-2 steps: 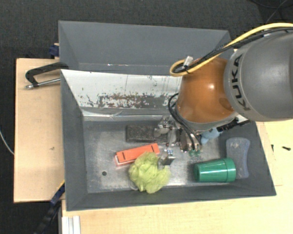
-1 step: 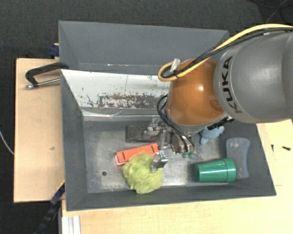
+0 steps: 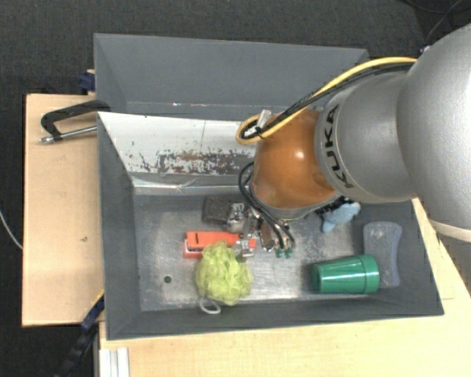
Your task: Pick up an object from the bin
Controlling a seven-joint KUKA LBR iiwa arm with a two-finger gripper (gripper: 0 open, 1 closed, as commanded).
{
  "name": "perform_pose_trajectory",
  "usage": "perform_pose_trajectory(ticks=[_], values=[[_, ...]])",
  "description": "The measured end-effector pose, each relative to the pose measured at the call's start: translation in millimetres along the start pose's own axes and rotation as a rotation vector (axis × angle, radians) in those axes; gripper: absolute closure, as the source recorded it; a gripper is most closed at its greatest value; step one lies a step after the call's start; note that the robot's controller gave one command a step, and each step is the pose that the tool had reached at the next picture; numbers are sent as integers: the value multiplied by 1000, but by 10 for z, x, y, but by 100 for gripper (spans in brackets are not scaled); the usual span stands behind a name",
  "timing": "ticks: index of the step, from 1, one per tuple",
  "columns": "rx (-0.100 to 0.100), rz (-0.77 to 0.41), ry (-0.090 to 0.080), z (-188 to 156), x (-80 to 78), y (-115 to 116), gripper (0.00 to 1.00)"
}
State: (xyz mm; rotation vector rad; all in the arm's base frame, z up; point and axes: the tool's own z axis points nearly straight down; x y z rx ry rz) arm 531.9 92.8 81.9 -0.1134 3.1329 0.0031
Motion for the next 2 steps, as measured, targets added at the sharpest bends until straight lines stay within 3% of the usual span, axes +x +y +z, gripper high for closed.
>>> perform_pose_trajectory(ticks=[1, 2], values=[[0, 0, 0, 1, 0, 0, 100], [1, -75, 4, -1228, -30, 122, 100]])
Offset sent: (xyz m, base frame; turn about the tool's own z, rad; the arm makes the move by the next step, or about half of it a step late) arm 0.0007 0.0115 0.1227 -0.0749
